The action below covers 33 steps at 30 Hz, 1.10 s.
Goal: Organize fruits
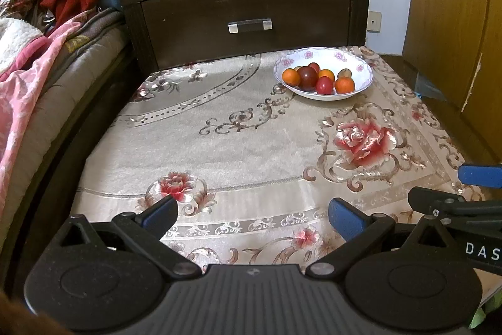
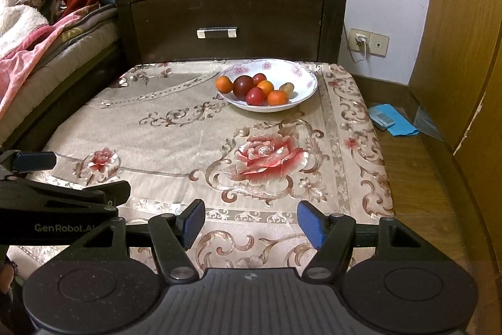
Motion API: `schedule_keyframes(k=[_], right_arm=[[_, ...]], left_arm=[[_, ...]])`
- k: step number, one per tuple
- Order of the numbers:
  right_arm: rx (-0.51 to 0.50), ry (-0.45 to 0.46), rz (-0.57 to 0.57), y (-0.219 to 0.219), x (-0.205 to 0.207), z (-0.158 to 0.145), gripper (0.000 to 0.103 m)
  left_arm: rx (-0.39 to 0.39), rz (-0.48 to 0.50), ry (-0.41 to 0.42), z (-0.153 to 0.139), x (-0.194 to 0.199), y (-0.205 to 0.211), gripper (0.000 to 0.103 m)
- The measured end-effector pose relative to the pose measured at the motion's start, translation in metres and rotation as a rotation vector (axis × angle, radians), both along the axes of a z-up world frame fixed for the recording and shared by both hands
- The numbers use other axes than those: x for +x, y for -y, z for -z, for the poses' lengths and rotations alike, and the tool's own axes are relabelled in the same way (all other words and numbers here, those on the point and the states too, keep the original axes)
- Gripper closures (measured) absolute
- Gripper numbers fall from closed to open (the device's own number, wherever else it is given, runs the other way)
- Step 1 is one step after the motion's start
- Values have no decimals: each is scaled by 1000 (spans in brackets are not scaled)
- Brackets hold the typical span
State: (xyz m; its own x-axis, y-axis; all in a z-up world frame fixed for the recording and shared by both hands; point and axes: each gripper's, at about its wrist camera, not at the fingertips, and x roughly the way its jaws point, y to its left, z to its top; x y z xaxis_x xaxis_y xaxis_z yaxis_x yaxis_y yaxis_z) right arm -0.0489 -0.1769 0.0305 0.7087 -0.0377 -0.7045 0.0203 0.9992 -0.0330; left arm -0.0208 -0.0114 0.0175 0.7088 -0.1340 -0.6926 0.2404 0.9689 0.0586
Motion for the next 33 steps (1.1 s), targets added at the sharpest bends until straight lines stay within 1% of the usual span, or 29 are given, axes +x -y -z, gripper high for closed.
schedule_keyframes(k=[33], right_arm=[[-28,-24,5,-3,-9,6,43]], left_arm=[[40,12,4,4,-9,2,0]])
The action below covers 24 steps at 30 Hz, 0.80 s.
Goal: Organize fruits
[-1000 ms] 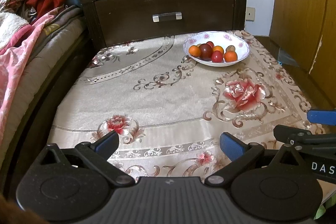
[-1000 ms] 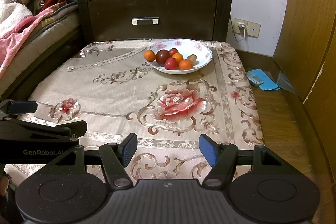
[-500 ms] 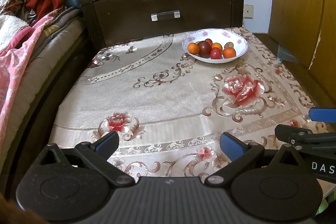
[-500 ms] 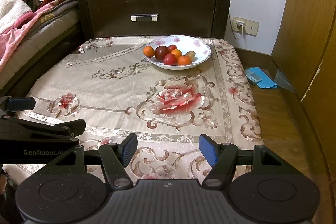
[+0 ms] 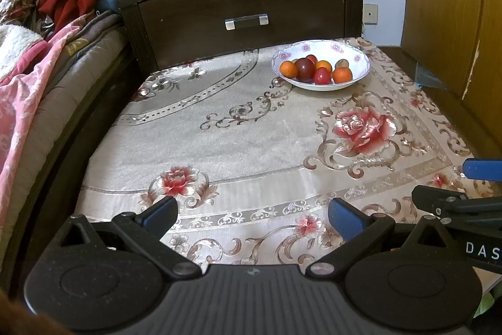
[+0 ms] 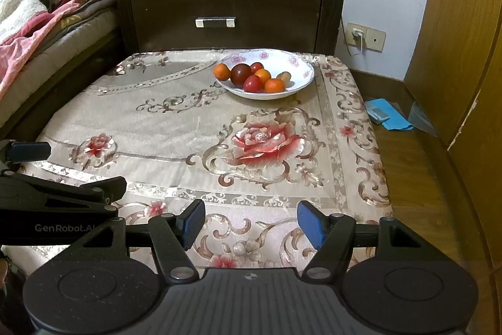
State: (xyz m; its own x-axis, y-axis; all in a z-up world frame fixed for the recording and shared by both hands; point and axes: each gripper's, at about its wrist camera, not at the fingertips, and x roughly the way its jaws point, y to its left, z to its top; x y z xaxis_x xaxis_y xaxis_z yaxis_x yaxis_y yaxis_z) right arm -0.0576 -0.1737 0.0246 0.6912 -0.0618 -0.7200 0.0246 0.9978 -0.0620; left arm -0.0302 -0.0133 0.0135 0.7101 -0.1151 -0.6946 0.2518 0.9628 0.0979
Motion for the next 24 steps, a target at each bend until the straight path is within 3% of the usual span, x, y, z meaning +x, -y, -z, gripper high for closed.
schedule_keyframes(k=[24], right_arm=[[-4,-5,0,-1,-2,2,43]], left_arm=[[11,2,0,1,-2,0,0]])
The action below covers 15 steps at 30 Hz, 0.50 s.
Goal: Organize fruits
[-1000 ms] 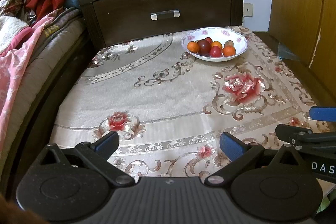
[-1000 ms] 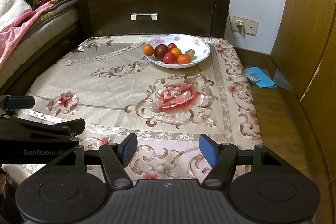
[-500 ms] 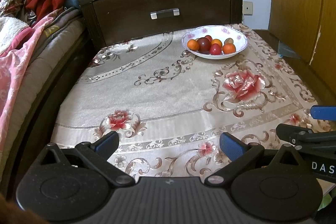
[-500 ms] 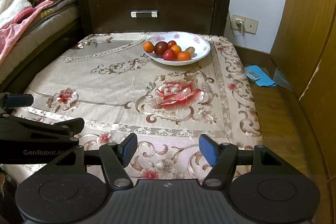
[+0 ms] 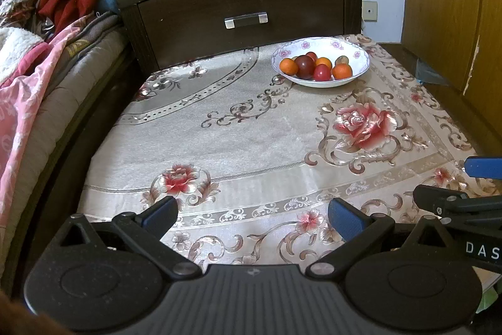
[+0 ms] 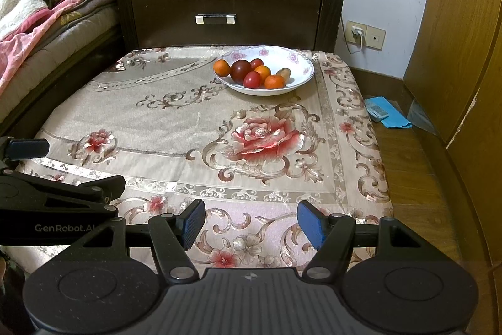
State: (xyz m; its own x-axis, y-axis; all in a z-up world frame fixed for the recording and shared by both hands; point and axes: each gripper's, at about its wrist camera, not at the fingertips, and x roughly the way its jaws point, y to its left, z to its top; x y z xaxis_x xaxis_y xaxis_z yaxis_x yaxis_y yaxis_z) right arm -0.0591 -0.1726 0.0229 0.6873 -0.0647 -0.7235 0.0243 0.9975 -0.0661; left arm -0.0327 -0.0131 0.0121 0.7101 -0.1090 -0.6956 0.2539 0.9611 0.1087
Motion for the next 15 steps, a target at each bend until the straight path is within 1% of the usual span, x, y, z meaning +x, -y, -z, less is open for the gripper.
schedule_keyframes(k=[15], right_arm=[[-2,-2,1,-1,0,1,43]], left_arm=[[6,1,0,0,0,0,0]])
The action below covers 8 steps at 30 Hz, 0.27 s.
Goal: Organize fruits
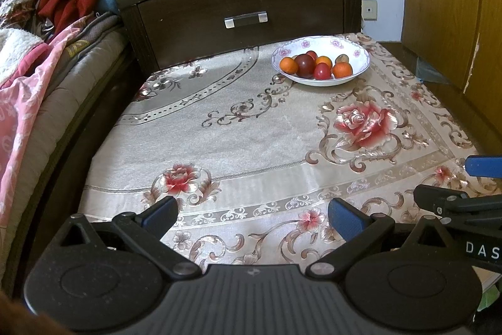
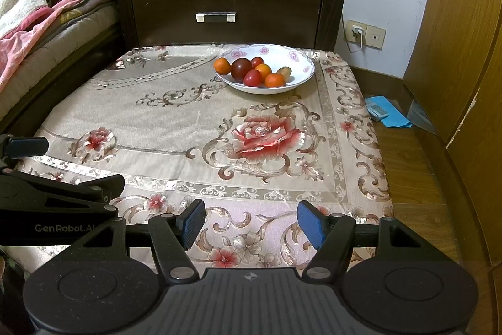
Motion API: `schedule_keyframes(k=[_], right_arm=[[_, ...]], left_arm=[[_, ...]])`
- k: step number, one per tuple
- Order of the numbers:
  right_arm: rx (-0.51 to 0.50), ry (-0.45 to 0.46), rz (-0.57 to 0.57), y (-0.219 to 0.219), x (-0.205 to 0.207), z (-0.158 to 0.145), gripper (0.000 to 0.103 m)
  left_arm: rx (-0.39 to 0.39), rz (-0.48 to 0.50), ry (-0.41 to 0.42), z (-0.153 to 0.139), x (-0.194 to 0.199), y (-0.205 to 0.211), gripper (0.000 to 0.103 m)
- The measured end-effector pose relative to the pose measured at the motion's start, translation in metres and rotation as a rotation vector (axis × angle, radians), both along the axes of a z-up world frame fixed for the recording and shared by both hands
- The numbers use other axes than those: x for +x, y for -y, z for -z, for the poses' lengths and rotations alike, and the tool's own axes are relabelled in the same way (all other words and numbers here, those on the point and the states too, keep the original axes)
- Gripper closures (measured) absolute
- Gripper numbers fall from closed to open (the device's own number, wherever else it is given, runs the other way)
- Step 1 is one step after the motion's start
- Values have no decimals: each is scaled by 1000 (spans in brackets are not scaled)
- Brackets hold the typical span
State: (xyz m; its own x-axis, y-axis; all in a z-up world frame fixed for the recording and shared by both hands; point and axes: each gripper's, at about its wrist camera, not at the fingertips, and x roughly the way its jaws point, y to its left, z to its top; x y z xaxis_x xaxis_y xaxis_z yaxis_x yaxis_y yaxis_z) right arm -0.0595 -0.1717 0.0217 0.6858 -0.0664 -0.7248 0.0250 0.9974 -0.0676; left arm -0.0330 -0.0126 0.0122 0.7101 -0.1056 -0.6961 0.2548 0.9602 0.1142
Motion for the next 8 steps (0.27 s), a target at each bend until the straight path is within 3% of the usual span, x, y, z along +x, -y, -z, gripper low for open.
schedule_keyframes(k=[8], right_arm=[[-1,-1,-1,0,-2,1,43]], left_arm=[[17,2,22,-1,-2,0,0]])
